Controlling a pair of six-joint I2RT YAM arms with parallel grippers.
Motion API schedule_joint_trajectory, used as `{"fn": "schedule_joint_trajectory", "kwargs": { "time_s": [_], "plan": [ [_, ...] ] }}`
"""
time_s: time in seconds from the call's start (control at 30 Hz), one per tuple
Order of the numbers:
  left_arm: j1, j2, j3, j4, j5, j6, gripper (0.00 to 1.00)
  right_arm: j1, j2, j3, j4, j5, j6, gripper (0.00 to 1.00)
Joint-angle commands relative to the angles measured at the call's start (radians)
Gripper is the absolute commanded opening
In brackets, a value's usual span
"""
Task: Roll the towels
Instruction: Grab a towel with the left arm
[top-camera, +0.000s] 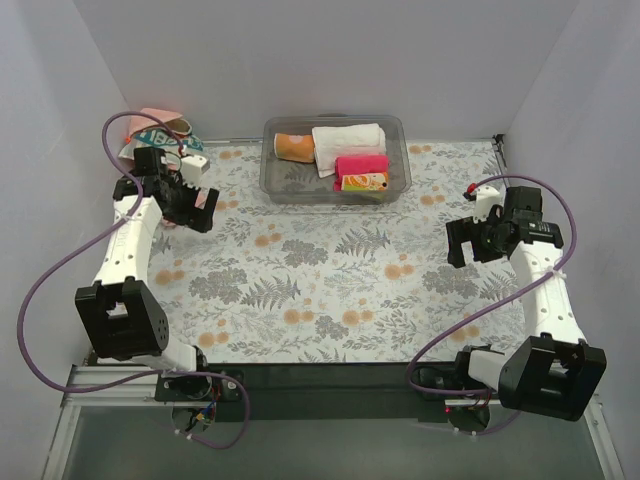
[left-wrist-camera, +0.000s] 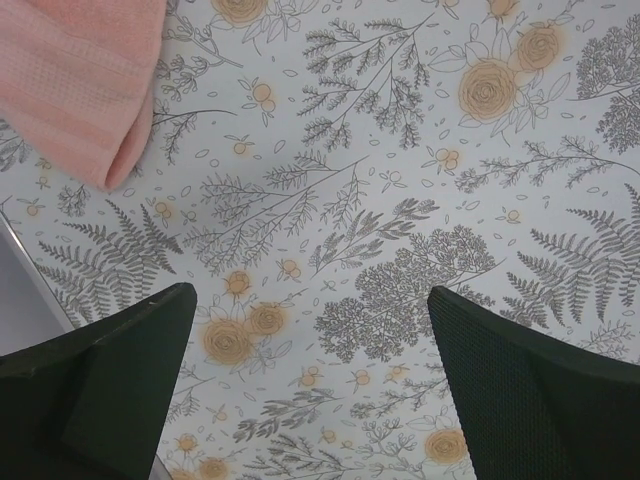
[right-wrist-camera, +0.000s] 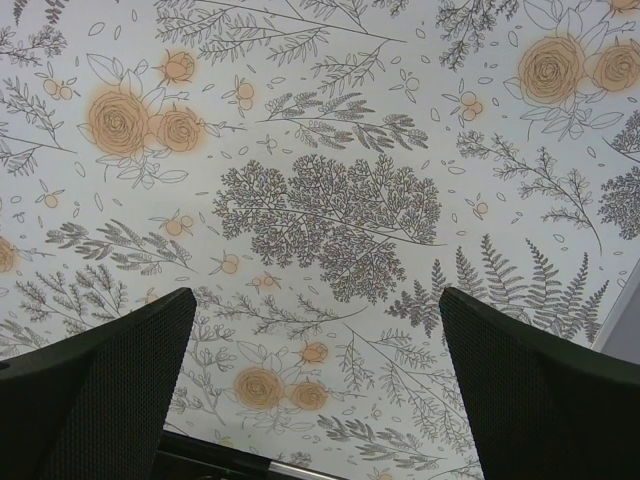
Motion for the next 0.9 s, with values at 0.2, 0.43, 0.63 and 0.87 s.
{"fn": "schedule_joint_trajectory", "kwargs": {
  "time_s": [0.2,0.43,0.63,0.87],
  "plan": [
    [-0.001,0.189,0.257,-0.010,-0.090,0.051,0.98,0.002,0.038,0.081,0.005,-0.012,0.004,0.98],
    [-0.001,0.545,0.648,-0.028,-0.179,0.136,0.94,0.002,0.072,0.127,-0.015,-0.038,-0.004,0.99],
    [-0.001,0.795,0.911,0.053,-0.235,0.166,0.88,0.002,0.114,0.135,-0.032,-0.059,0.005,0.98],
    [0.004,0.860,0.825,0.438,-0.226,0.255,0.79,0.002,0.173,0.141,-0.040,-0.082,0.010,0.98]
  ]
}}
